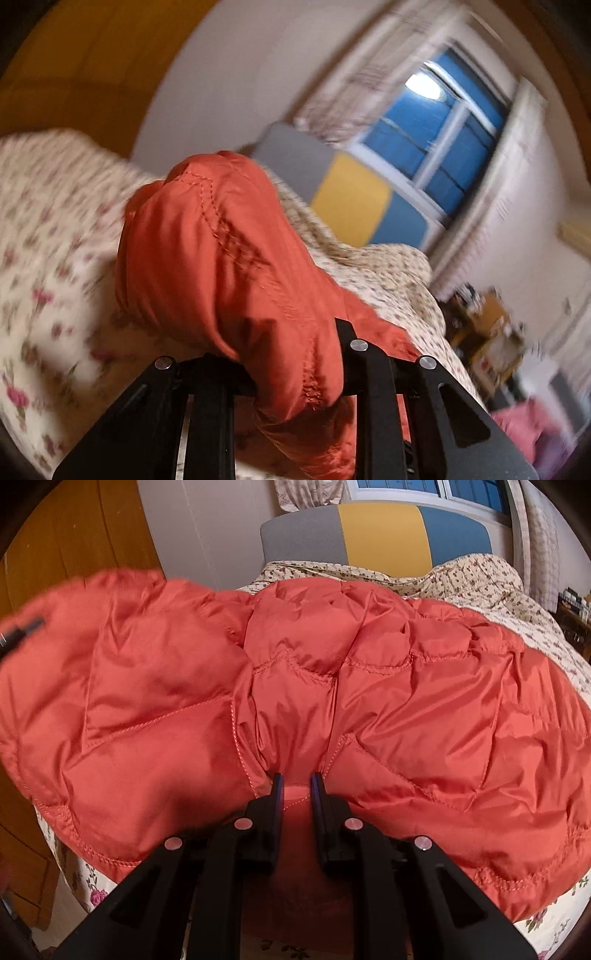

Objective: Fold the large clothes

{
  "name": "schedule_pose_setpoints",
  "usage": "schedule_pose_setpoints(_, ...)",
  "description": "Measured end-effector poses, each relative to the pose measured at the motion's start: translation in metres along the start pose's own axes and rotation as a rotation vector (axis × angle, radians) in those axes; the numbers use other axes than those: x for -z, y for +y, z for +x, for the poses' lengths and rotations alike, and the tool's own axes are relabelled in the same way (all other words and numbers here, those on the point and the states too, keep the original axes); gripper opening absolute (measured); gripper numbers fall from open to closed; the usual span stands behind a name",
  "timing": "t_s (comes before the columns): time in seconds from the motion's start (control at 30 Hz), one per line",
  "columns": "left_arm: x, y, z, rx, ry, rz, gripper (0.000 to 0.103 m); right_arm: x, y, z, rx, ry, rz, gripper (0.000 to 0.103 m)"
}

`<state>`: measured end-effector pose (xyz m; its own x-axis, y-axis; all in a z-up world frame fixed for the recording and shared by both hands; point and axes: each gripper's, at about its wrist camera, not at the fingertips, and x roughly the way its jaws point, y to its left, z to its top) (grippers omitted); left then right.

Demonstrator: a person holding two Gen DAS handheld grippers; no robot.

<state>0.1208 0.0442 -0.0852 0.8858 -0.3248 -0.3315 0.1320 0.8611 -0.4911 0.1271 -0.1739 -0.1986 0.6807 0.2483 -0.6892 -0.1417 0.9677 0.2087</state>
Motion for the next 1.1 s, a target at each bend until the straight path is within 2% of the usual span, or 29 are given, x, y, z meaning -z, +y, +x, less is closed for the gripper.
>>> schedule_pose_setpoints(0.1, 0.000, -0.039, 0.003, 0.042, 0.001, 0.146, 0.022, -0.002, -0.003, 0.000, -0.010, 0.006, 0.007, 0.015)
schedule_pose_setpoints(0.23, 0.002, -0.071, 0.011, 0.058, 0.005, 0.265, 0.022, -0.009, -0.018, -0.008, -0.082, 0.027, 0.082, 0.016)
schedule_pose_setpoints(0.3, 0.002, -0.085, 0.016, 0.057, 0.013, 0.314, 0.022, -0.010, -0.030, -0.023, -0.117, -0.007, 0.139, 0.017)
schedule_pose_setpoints(0.37, 0.003, -0.095, 0.020, 0.048, 0.018, 0.351, 0.022, -0.010, -0.042, -0.041, -0.105, -0.055, 0.164, 0.020)
schedule_pose_setpoints(0.5, 0.010, -0.115, 0.026, 0.030, 0.017, 0.414, 0.022, -0.005, -0.079, -0.082, -0.017, -0.137, 0.232, 0.022)
schedule_pose_setpoints(0.63, 0.024, -0.136, 0.029, 0.019, 0.009, 0.520, 0.023, 0.009, -0.124, -0.106, 0.087, -0.158, 0.337, 0.020)
schedule_pose_setpoints(0.8, 0.041, -0.162, 0.039, 0.046, 0.017, 0.613, 0.026, 0.023, -0.161, -0.118, 0.078, -0.167, 0.440, 0.020)
schedule_pose_setpoints(0.97, 0.062, -0.183, 0.053, 0.085, 0.033, 0.685, 0.026, 0.023, -0.157, -0.118, 0.068, -0.147, 0.414, 0.020)
schedule_pose_setpoints(1.1, 0.081, -0.197, 0.060, 0.140, 0.057, 0.723, 0.028, 0.031, -0.162, -0.117, 0.024, -0.138, 0.461, 0.020)
